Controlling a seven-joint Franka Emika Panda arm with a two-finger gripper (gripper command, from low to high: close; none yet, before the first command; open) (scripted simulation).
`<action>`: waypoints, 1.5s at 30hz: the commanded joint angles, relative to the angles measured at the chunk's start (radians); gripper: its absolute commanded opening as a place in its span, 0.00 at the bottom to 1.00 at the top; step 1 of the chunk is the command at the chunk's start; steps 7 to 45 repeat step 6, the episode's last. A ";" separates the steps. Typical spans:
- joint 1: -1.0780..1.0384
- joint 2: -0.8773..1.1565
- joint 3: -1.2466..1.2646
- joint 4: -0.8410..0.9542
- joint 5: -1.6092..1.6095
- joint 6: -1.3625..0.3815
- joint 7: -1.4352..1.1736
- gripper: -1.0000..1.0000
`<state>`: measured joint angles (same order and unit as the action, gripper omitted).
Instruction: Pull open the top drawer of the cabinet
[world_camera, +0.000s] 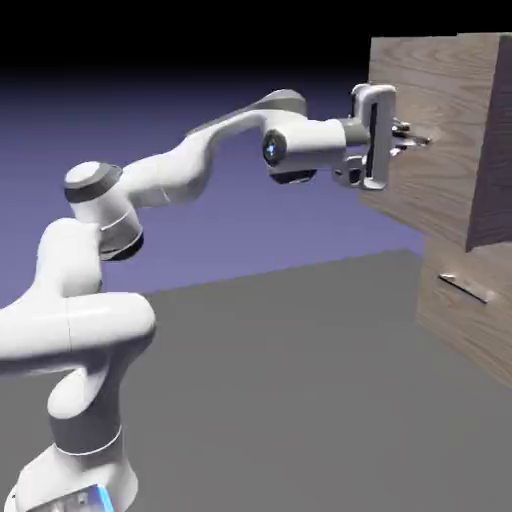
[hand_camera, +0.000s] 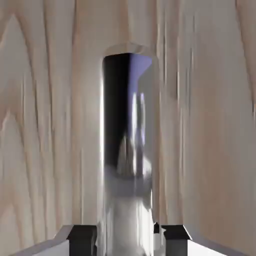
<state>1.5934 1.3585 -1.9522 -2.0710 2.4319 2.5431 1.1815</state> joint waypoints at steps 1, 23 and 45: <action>0.033 0.004 -0.013 -0.036 -0.008 -0.005 -0.003 0.00; 0.123 0.018 -0.050 -0.131 -0.033 -0.013 -0.009 1.00; 0.123 0.018 -0.050 -0.131 -0.033 -0.013 -0.009 1.00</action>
